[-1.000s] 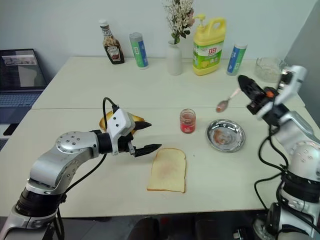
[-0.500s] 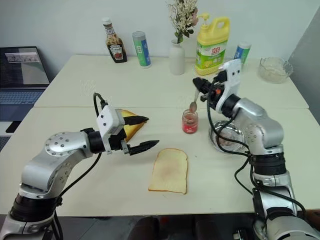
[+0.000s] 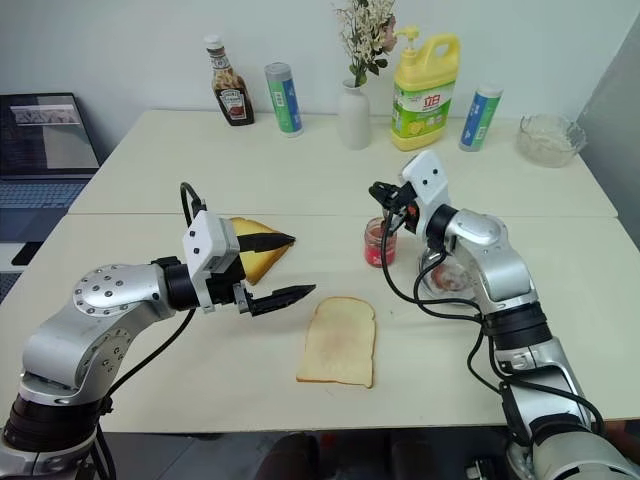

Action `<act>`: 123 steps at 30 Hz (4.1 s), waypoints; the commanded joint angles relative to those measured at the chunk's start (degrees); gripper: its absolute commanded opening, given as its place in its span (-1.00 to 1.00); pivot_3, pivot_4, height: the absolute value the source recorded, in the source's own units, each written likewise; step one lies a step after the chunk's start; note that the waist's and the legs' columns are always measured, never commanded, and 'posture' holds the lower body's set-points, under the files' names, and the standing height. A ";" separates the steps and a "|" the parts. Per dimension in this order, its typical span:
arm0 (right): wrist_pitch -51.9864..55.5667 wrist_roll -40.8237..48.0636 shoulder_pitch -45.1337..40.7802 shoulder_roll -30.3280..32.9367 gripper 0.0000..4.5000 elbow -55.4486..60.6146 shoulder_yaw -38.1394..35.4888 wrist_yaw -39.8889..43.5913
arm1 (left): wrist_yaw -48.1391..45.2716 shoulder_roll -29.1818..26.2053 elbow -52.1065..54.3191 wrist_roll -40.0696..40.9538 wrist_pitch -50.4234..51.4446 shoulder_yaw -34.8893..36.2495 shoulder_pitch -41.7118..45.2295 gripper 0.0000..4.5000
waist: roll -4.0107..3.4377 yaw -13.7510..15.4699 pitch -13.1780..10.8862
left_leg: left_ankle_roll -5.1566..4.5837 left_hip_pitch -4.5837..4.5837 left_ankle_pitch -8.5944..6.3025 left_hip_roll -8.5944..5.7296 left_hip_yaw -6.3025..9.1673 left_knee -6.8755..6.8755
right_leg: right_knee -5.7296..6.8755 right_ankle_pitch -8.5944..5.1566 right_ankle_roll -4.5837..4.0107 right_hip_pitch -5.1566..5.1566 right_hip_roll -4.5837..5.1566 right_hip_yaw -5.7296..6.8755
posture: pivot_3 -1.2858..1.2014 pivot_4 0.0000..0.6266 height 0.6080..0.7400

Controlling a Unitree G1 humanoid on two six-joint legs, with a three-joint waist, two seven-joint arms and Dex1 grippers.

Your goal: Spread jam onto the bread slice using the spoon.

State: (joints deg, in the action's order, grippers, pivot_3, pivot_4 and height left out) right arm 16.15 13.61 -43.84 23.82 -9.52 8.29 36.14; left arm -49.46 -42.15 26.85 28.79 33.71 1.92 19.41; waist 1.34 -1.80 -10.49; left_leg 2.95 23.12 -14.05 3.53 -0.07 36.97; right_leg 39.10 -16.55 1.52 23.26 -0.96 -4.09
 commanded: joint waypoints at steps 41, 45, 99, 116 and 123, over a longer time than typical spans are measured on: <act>19.08 6.63 1.39 -12.33 -0.98 -1.23 -12.92 -7.25 | -1.66 -0.53 1.71 -3.08 -3.73 -2.07 -1.00 1.00 | 0.01 -0.07 0.01 | 0.00 -0.15 0.00 0.00 -0.01 0.02 | 0.30 0.00 -0.01 -0.02 -0.01 -0.02 | 0.03 -0.52 1.00; 20.84 8.45 1.33 -13.25 -0.98 -0.96 -14.98 -8.64 | -1.65 -0.52 1.58 -3.12 -3.73 -2.30 -0.54 1.00 | 0.00 -0.08 0.01 | 0.00 -0.14 0.00 0.00 -0.01 0.02 | 0.31 0.00 -0.01 -0.02 -0.01 -0.02 | 0.03 -0.52 1.00; 33.80 34.96 -4.45 -16.07 -0.98 -0.23 -35.33 -28.69 | -2.98 -0.67 0.06 -4.55 -5.23 -2.99 0.10 1.00 | 0.00 -0.20 0.00 | 0.00 -0.10 0.00 0.01 -0.04 -0.02 | 0.26 0.00 -0.01 0.02 -0.02 -0.04 | 0.03 -0.52 1.00; 35.47 44.57 -2.68 -15.95 -0.98 1.10 -41.55 -37.26 | -3.67 1.11 -2.28 -3.05 -5.94 -2.36 2.24 1.00 | 0.00 -0.20 0.00 | -0.01 -0.08 0.00 0.01 -0.04 -0.05 | 0.21 -0.01 -0.01 0.02 -0.02 -0.04 | 0.03 -0.52 1.00; 35.04 46.29 -1.66 -16.27 -0.98 2.19 -40.87 -38.39 | -3.92 1.56 -2.87 -3.21 -6.61 -2.92 2.51 1.00 | 0.00 -0.19 0.00 | -0.01 -0.08 0.00 0.01 -0.04 -0.06 | 0.19 -0.01 0.00 0.02 -0.02 -0.04 | 0.03 -0.52 1.00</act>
State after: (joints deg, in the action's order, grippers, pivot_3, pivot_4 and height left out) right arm 51.91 57.92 -45.35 7.63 -9.84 -32.44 -1.92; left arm -53.20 -40.84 23.75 25.06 28.27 -1.85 20.99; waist 1.34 -1.99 -10.49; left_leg 2.94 23.04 -14.05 3.54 -0.11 36.92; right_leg 39.30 -16.55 1.52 23.28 -0.98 -4.13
